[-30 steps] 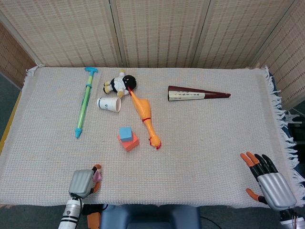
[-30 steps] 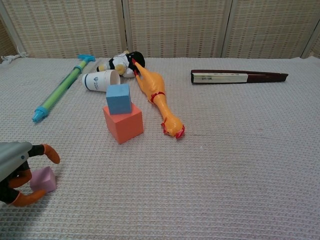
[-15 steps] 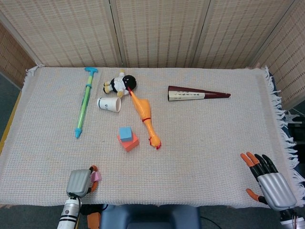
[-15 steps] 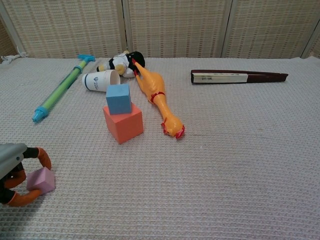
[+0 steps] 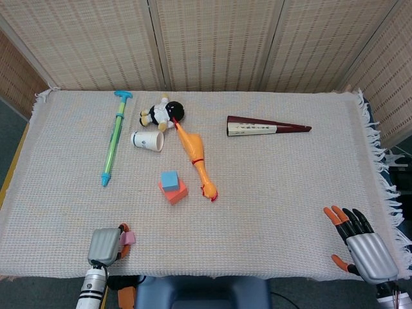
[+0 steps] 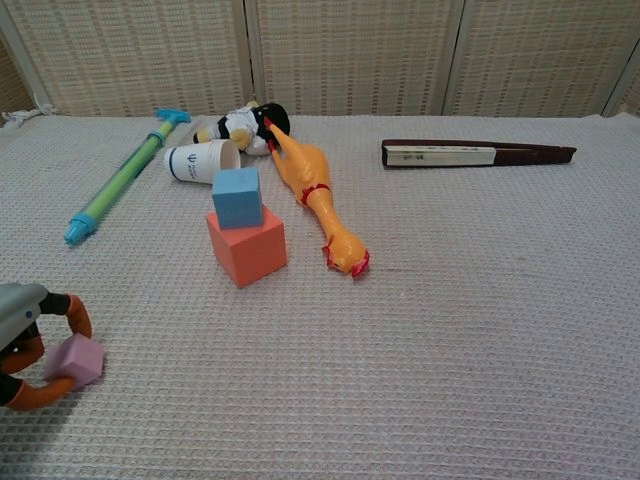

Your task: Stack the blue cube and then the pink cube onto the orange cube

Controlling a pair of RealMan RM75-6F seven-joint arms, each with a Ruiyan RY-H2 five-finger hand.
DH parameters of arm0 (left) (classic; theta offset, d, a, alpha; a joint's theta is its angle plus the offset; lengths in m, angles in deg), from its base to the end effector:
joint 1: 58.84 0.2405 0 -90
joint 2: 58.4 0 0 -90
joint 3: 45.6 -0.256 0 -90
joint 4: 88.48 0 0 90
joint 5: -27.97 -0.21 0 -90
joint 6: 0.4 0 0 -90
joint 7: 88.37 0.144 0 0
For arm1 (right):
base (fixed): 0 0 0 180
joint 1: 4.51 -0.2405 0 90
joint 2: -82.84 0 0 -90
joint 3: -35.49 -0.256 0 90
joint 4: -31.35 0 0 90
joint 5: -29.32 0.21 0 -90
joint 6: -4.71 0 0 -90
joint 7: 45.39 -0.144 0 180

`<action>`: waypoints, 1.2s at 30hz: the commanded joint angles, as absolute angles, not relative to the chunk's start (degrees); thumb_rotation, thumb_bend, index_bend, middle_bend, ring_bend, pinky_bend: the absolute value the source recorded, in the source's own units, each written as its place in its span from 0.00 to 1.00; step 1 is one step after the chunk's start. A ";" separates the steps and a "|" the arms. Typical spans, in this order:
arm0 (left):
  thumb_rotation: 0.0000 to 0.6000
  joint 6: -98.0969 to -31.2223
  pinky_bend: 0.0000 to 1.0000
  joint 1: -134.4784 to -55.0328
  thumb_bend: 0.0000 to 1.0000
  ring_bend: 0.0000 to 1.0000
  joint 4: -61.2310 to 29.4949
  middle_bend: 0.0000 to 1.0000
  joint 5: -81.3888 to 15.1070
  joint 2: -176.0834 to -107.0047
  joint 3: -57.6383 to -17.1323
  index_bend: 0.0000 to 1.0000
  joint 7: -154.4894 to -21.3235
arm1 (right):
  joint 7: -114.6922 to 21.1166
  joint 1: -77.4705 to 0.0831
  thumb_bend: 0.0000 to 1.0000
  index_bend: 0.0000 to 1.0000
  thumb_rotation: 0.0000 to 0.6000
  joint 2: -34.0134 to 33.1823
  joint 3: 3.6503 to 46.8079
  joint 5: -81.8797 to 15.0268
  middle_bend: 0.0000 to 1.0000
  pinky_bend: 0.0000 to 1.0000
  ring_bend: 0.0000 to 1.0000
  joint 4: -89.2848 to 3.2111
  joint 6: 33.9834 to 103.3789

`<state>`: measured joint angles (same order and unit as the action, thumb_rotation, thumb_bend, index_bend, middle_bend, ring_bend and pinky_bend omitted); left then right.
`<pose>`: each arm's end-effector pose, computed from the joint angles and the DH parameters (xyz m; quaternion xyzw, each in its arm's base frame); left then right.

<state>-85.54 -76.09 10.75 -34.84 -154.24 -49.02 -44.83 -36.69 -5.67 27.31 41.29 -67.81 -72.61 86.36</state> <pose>-0.2141 0.1855 -0.0243 -0.6615 -0.4344 -0.2615 0.5526 -0.2804 -0.1241 0.1521 0.6905 -0.3917 0.3152 0.5201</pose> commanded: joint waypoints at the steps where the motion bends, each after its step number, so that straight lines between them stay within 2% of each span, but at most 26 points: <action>1: 1.00 -86.03 1.00 -75.85 0.30 1.00 10.87 1.00 -35.96 -153.97 -48.84 0.60 -44.15 | -36.78 -5.68 0.12 0.00 1.00 27.34 41.29 -67.79 0.00 0.00 0.00 -72.58 86.37; 10: 1.00 -88.91 1.00 -76.13 0.30 1.00 14.30 1.00 -40.20 -151.14 -47.64 0.65 -37.47 | -36.73 -5.76 0.12 0.00 1.00 27.32 41.20 -67.52 0.00 0.00 0.00 -72.58 86.23; 20: 1.00 -88.98 1.00 -81.34 0.32 1.00 24.94 1.00 -41.22 -144.59 -41.16 0.68 -21.71 | -37.04 -5.80 0.11 0.00 1.00 27.31 40.77 -66.89 0.00 0.00 0.00 -72.52 86.44; 24: 1.00 -86.62 1.00 -84.24 0.32 1.00 28.92 1.00 -34.88 -143.90 -36.40 0.69 -18.23 | -37.08 -5.79 0.12 0.00 1.00 27.18 40.61 -66.73 0.00 0.00 0.00 -72.40 86.59; 28: 1.00 -83.21 1.00 -87.70 0.33 1.00 33.45 1.00 -24.65 -143.97 -31.50 0.69 -17.38 | -37.00 -5.94 0.12 0.00 1.00 27.11 40.38 -66.16 0.00 0.00 0.00 -72.39 86.30; 32: 1.00 -82.10 1.00 -92.72 0.32 1.00 33.04 1.00 -17.07 -145.56 -27.53 0.69 -14.45 | -36.76 -6.34 0.12 0.00 1.00 26.99 40.04 -65.10 0.00 0.00 0.00 -72.41 85.41; 36: 1.00 -83.35 1.00 -96.97 0.32 1.00 32.20 1.00 -12.23 -147.48 -25.21 0.69 -11.70 | -37.67 -6.60 0.12 0.00 1.00 27.44 39.77 -63.85 0.00 0.00 0.00 -72.63 84.75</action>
<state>-83.30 -94.27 32.14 -14.90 -146.15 -27.34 -13.80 -37.35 -6.51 27.25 39.90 -64.09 -72.56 84.85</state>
